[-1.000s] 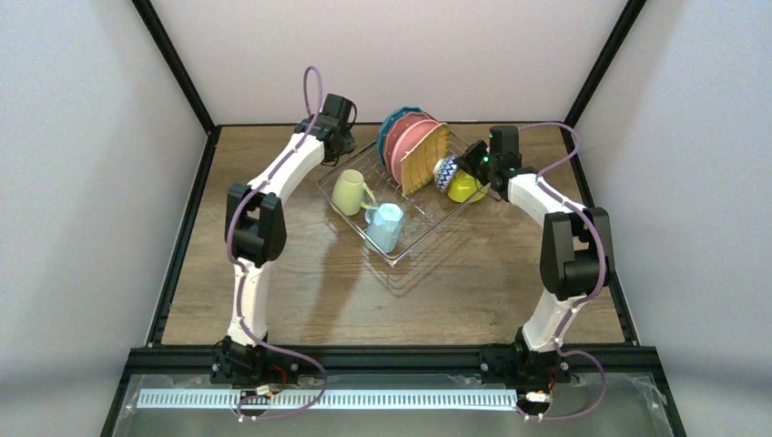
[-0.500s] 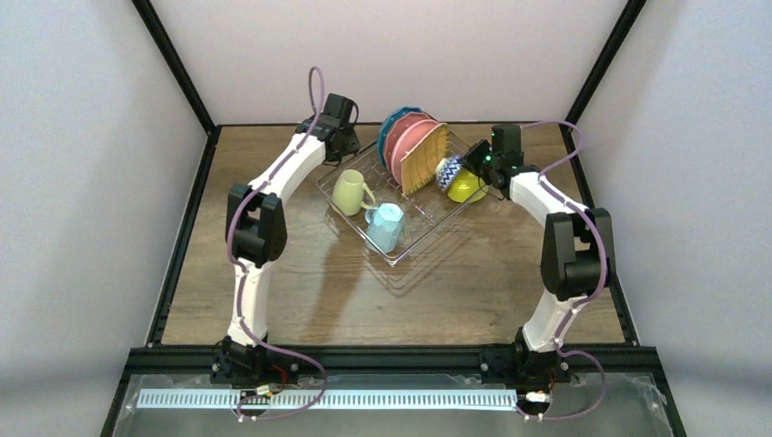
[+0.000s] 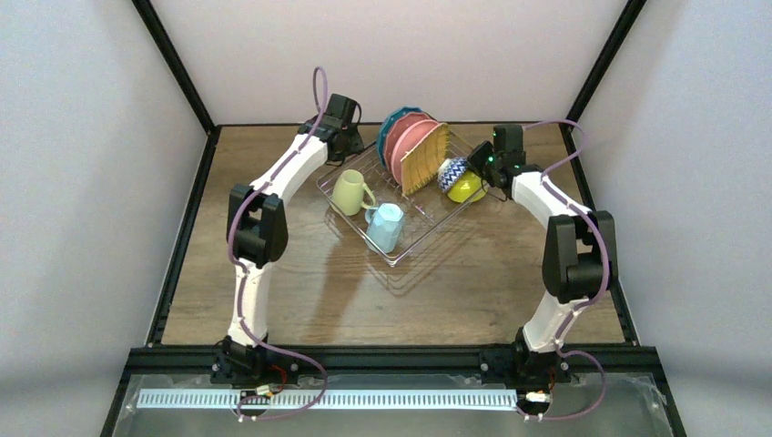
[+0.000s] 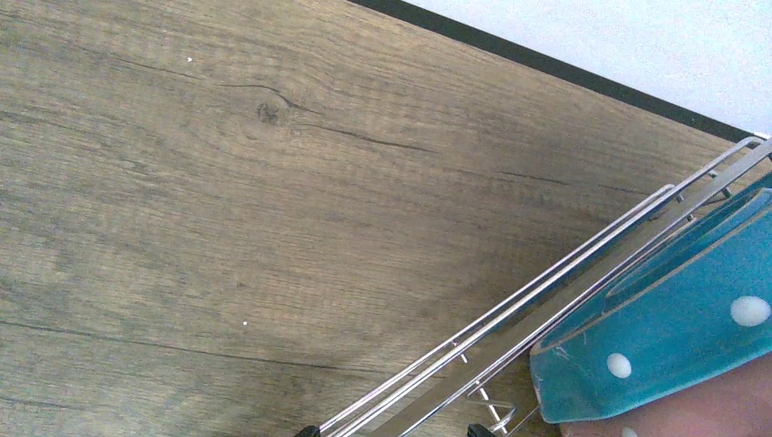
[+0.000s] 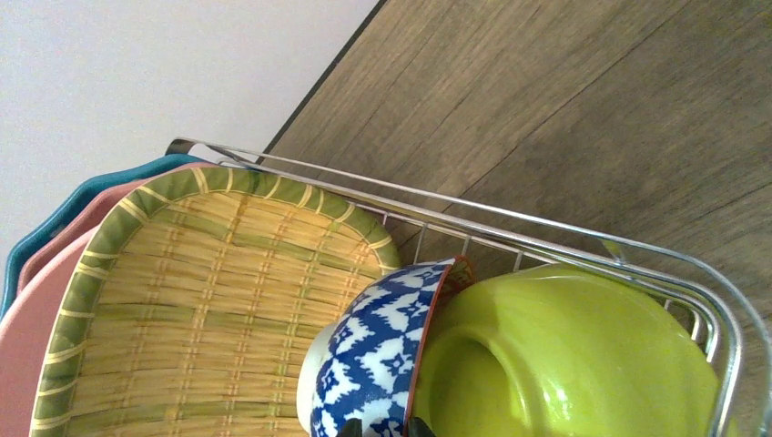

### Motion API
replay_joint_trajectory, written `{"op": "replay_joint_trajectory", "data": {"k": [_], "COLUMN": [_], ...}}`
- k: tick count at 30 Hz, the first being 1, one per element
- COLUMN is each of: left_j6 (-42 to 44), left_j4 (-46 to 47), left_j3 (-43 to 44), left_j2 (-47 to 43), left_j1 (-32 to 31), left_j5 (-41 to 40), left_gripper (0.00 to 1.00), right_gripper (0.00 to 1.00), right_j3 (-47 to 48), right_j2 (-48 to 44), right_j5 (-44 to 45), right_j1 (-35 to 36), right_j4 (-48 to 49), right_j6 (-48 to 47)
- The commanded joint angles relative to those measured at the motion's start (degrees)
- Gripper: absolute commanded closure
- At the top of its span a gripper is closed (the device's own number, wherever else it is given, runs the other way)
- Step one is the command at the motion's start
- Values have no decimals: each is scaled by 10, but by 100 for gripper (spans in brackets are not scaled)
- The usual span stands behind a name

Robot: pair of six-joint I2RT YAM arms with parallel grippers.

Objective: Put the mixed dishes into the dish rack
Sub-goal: Turn the bowl upside down over the dish rack, then adjust the dish rack.

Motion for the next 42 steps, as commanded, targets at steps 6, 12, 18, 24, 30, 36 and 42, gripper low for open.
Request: {"op": "replay_joint_trajectory", "data": {"k": [6,12,18,24,30,36,42], "left_j6": [6,5,4,3,-1,0,5], "left_j4": [-1,-2,-5,-6,9,16,20], "left_j3": [7,7,6,1,-27,-45,-67], "left_j2": [-22,-26,-32,-44,-62,-72,-74], "left_j1": [-6,-10,-16,-21,-23,-24,-24], "left_j5": [-1,-2,-8,-15,-18,-23,-26], "left_gripper": [8,8,8,8,8,8,8], "right_gripper": [75,75,75,75,75,74,74], "right_j3": [-25,-38,-48,-48,-27,-20,-37], "right_j2": [-20,-39,-66,-90,-109,-129,-148], "right_j5": [31,42,62,79,94,120,133], "right_j1": [-2,-2,-2,-2,-2,-2,-2], "right_j4": [-54,-60,-69,-82,-106,-151,-184], "right_j6": [-20,-23,-26,-31,-47,-69,-77]}}
